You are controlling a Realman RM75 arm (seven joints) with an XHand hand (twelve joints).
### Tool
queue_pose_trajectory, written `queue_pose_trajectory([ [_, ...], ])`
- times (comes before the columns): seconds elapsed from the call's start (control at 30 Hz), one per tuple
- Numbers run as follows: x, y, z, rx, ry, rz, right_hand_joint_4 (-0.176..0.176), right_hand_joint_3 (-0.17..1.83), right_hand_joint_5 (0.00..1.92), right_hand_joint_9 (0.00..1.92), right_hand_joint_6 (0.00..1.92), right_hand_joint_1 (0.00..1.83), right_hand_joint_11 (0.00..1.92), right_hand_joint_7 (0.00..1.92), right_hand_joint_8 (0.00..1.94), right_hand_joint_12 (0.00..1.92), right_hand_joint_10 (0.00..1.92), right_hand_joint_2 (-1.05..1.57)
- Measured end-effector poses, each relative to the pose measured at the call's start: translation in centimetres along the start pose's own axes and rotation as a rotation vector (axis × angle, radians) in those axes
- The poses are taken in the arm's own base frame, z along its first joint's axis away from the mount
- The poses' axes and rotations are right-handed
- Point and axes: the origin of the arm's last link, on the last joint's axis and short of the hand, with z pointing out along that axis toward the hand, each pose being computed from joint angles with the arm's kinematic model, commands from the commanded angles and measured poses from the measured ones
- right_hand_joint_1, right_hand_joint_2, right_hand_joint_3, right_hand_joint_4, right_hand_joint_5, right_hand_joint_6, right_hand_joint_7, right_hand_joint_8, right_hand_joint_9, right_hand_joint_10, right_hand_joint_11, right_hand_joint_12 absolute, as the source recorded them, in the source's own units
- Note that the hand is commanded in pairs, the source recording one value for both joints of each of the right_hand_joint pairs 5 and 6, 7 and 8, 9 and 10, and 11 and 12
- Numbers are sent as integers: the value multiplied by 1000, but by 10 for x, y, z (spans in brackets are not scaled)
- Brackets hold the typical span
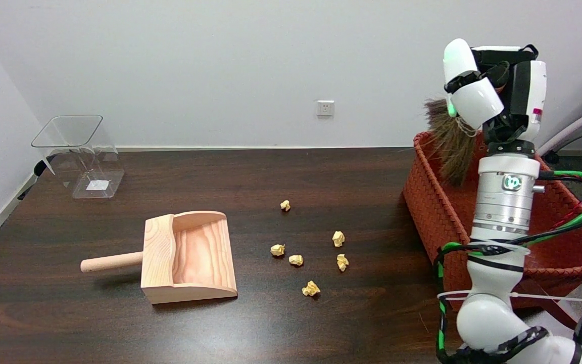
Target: Pick up the broom.
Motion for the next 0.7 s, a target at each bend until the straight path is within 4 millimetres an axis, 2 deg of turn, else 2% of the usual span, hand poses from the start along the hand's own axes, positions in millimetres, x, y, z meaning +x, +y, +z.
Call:
queue_pose_trajectory([
  [0.43, -23, -16, -15, 43, -24, 115, 0, 1079, 1920, 1920, 1920, 913, 1920, 1920, 1920, 1920, 1920, 1571],
  [0.7, -38, -27, -25, 65, -41, 190, 0, 1021, 1920, 1920, 1920, 914, 1920, 1920, 1920, 1920, 1920, 1571],
])
